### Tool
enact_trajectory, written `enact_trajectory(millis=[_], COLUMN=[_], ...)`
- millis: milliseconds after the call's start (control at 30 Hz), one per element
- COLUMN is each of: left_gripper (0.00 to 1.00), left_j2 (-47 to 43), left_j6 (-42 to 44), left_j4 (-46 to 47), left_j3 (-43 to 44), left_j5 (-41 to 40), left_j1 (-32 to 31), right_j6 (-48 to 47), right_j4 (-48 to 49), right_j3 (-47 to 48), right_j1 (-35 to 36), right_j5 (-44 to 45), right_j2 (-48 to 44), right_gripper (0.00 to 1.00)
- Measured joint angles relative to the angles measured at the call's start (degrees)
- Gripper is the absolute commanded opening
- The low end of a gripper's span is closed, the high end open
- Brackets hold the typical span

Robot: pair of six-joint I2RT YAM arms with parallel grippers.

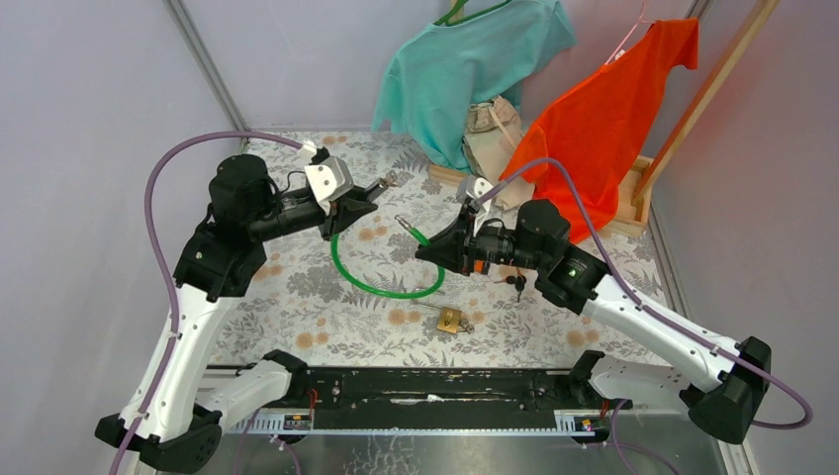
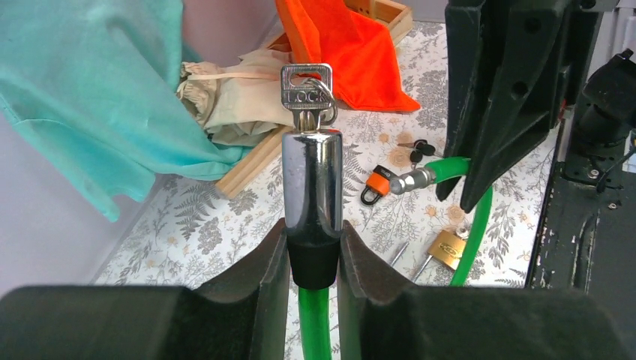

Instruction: Unlock with the key

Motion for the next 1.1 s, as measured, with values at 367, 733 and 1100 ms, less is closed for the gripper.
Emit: enact_trajectory(millis=[367,733,1100], left_gripper=[0.00,0.00,0.00], left_j2=[5.4,28.5,45.0], left_j6=[5.0,10.6,14.7], left_j4=[-0.9,-5.3,-2.5], left_j3=[-0.9,-5.7,-5.2], left_j5=[-14.2,-21.6,-25.6], left_j1=[2.4,8.3,9.8], right_j6=[10.9,19.2,19.1], right_j4=[1.7,2.5,-2.8], right_j3=[-3.3,-7.0,-6.9], right_j1=[0.0,2.6,4.4], right_j5=[5.7,14.6,17.4], right_j2=[3.3,15.9,24.5], right_gripper=[0.00,0.02,0.53])
